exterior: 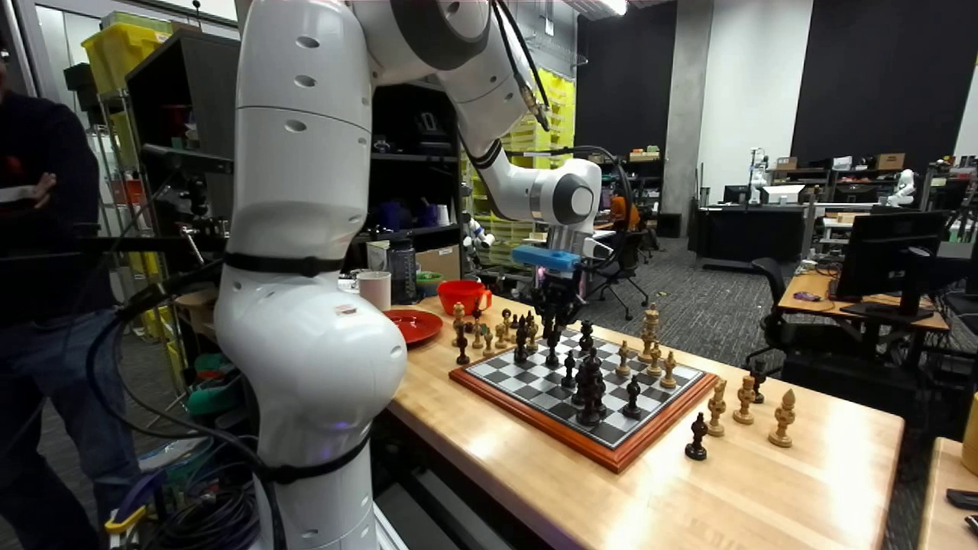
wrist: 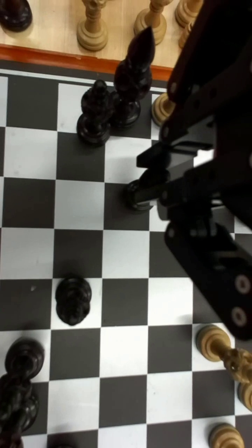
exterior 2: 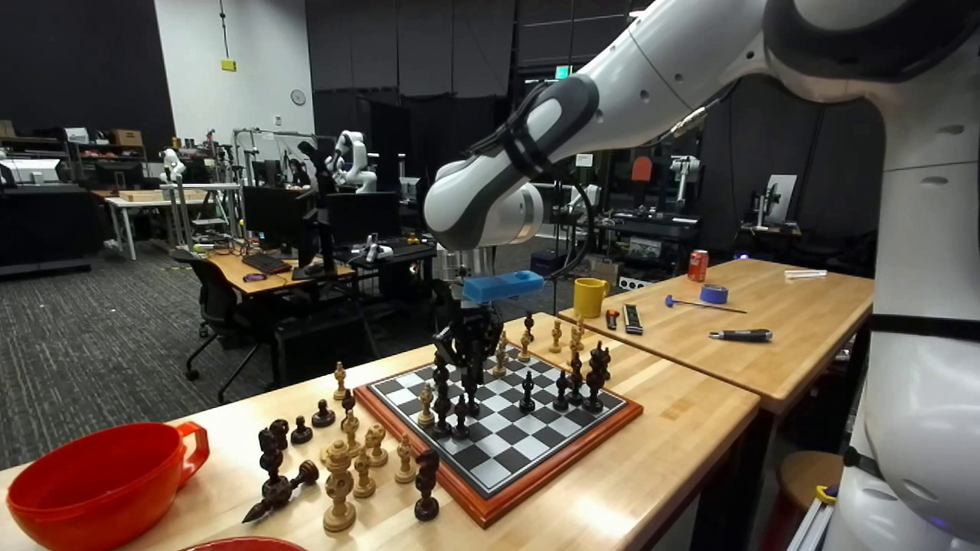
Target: Move the black chess piece one space backwards
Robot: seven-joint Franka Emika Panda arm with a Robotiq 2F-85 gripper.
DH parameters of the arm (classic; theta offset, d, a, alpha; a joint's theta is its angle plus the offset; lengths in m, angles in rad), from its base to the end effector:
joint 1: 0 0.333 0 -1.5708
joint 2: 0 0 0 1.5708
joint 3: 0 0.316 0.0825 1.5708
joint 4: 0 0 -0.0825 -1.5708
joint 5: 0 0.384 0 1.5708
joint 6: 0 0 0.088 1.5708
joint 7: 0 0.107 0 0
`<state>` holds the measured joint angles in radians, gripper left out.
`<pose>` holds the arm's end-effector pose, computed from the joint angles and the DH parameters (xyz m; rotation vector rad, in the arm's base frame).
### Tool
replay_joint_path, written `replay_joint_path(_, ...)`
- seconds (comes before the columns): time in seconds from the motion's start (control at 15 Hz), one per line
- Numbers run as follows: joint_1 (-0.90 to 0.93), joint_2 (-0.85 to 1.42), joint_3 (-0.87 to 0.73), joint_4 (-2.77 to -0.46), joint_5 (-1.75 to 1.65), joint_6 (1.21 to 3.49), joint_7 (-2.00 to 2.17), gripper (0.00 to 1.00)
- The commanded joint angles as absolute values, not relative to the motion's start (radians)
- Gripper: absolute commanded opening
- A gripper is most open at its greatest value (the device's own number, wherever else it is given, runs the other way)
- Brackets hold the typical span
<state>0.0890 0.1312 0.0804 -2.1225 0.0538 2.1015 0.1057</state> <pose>0.5357 0.0938 0.3384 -3.0981 -0.0512 0.2453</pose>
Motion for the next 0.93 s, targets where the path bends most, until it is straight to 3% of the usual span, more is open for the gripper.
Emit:
replay_joint_path(0.0, 0.093, 0.12, 0.09, -2.131, 0.081, 2.105, 0.075, 0.05)
replay_joint_path(0.87, 0.095, 0.126, 0.097, -2.094, 0.084, 2.108, 0.041, 0.04)
